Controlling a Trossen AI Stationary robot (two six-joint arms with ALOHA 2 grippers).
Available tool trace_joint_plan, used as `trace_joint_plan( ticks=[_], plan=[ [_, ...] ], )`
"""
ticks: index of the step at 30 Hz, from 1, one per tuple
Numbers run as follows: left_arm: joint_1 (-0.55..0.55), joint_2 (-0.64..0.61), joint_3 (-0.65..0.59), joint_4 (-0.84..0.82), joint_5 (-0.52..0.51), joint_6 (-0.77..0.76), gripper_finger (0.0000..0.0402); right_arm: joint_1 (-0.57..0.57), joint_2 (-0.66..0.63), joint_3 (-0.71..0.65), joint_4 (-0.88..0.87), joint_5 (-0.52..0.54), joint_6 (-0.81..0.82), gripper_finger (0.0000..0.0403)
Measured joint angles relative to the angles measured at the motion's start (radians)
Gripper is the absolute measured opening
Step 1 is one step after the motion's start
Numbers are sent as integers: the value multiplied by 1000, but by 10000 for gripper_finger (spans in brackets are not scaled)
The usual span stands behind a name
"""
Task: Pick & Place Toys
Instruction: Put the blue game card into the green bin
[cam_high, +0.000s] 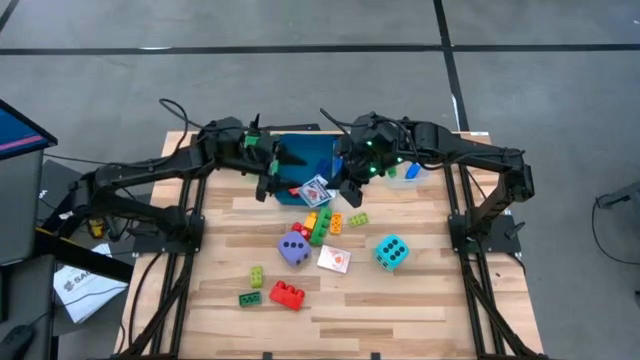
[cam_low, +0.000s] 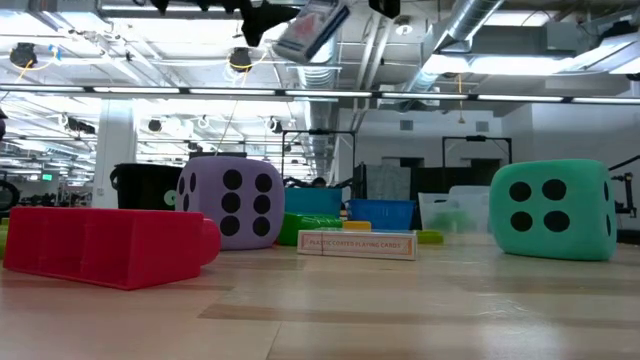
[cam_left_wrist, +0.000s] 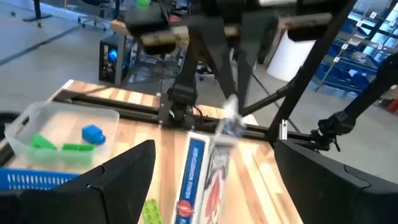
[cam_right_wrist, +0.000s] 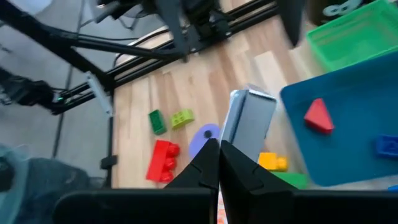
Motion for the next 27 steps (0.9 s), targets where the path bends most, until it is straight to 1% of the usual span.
trace_joint_plan(
  ticks=[5, 8, 18, 27],
  plan=[
    [-2, 31, 47, -19, 55, 2, 324, 5, 0, 0, -4, -84, 7, 0],
    [-18, 49, 60, -10, 60, 3, 324, 5, 0, 0, -3, -99, 9, 0],
    [-96, 109, 61, 3, 70, 4, 324, 3, 0, 0, -3, -103, 11, 0],
    [-124, 111, 61, 40, 68, -3, 324, 3, -1, -6, 1, -113, 27, 0]
  ],
)
